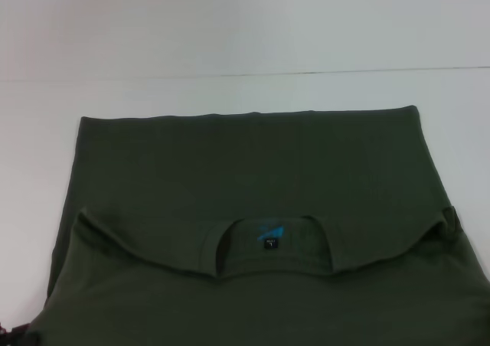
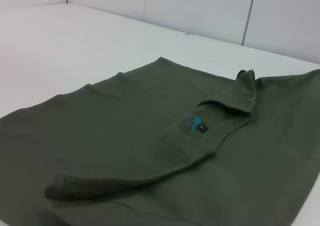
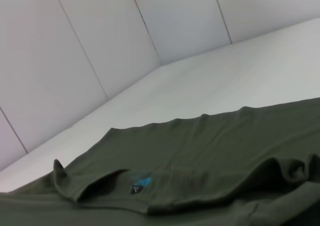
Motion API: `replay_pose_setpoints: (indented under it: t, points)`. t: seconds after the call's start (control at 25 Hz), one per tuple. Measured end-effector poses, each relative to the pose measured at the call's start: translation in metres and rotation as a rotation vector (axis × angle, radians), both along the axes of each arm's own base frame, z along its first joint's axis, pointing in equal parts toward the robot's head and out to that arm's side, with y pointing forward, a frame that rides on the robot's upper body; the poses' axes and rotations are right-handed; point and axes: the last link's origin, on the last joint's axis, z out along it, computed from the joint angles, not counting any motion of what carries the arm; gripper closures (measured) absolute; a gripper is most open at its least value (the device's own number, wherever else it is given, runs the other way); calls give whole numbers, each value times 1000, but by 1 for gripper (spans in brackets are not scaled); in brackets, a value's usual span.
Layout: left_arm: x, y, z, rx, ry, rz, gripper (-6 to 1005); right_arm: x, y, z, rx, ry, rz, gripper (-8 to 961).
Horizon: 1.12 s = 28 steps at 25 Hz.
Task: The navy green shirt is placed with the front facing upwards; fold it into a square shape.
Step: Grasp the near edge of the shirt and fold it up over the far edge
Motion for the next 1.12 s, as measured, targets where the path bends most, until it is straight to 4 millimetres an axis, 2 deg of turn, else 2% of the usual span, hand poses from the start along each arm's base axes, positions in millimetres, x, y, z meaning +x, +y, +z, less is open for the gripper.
replay_pose_setpoints:
  t: [0.2, 0.48, 0.72, 1.12]
  points:
    - [5, 14, 0, 43, -40, -1, 962, -3, 13, 6, 28, 44, -18, 899]
    - [7, 48, 0, 131, -102, 81, 963, -8, 43, 20, 65, 114, -48, 899]
    - [10, 80, -5, 192, -129, 143, 963, -17, 87, 29, 74, 136, -64, 899]
    - [19, 126, -24, 249, -119, 217, 963, -29, 156, 30, 70, 73, -117, 899]
